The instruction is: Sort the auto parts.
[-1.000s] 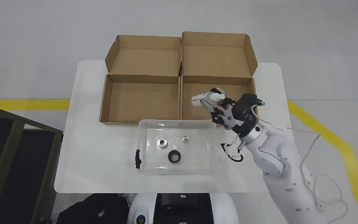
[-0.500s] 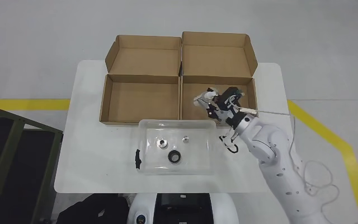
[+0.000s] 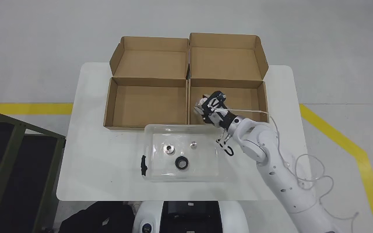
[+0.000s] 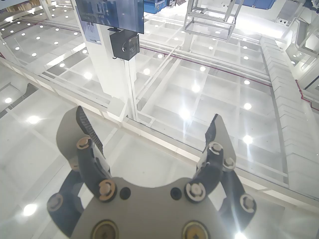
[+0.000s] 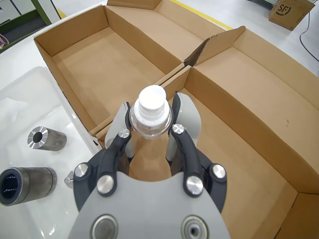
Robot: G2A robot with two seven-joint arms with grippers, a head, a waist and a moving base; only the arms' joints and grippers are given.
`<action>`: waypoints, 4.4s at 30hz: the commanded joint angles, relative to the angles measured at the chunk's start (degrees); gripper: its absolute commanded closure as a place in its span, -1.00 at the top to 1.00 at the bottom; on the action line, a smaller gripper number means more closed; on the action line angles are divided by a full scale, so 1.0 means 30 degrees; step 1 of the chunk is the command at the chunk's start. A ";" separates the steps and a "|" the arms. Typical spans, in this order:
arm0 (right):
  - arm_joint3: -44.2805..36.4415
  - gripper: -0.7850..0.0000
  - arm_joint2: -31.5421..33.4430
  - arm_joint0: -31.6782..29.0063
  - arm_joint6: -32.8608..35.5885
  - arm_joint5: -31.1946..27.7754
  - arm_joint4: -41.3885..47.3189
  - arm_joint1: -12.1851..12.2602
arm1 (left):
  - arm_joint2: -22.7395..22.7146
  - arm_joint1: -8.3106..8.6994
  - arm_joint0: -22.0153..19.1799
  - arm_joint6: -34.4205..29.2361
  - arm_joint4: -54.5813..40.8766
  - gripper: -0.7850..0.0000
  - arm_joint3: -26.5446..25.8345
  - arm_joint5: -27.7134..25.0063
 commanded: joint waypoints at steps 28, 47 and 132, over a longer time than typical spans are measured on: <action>0.1601 0.25 -0.0691 0.0717 0.1345 0.1270 -0.1612 -0.0379 | 0.0000 0.0000 0.0000 0.0000 0.0000 1.00 0.0000 0.0000; -0.3657 1.00 0.0800 -0.0622 0.1362 -0.0012 -0.0819 -0.0139 | 0.0000 0.0000 0.0000 0.0000 0.0000 1.00 0.0000 0.0000; -0.2942 -0.09 -0.1184 -0.3865 0.4496 -0.2766 -0.2370 0.0671 | 0.0000 0.0000 0.0000 0.0000 0.0000 1.00 0.0000 0.0000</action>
